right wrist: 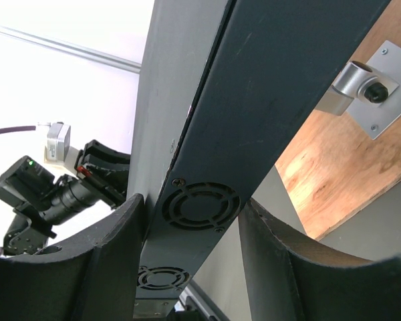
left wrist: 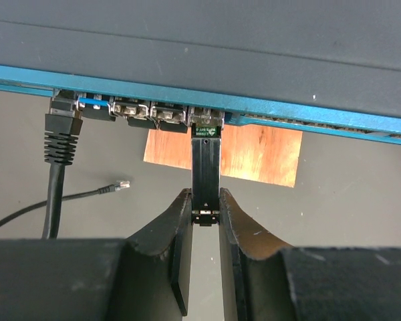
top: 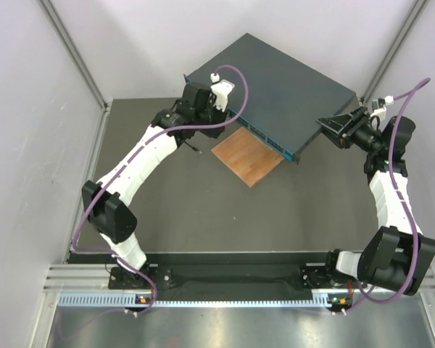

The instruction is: Insert the plug into the switch port

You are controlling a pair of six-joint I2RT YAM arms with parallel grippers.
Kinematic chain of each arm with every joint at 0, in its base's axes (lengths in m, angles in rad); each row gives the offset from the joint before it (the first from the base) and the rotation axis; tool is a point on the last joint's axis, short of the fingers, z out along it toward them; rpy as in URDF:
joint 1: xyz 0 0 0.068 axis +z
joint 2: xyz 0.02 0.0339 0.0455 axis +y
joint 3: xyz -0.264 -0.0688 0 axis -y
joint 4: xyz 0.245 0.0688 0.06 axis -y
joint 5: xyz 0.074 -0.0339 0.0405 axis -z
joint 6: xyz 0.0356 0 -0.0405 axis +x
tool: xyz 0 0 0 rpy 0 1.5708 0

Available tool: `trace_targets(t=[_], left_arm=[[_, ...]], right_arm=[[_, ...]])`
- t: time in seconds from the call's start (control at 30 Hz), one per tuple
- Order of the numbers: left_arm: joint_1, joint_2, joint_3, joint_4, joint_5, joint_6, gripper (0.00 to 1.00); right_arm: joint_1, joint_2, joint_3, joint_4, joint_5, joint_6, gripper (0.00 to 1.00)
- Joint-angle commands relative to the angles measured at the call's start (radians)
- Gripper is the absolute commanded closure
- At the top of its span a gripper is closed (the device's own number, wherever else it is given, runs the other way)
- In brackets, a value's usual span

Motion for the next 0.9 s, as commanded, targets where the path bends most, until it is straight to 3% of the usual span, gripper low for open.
trace_targets(t=[0.0,0.5,0.87], left_arm=[[0.008,0.013,0.108,0.053,0.005,0.006,1.0],[0.003,0.098,0.287,-0.075,0.018,0.044,1.0],[-0.002,0.067,0.263,-0.177,0.025,0.121,1.0]], right_arm=[[0.038,0.002,0.049,0.064,-0.036,-0.062,1.0],[0.052,0.004,0.096,-0.058,-0.017,-0.176,1.0],[0.05,0.016,0.175,-0.192,-0.007,-0.295,1.0]])
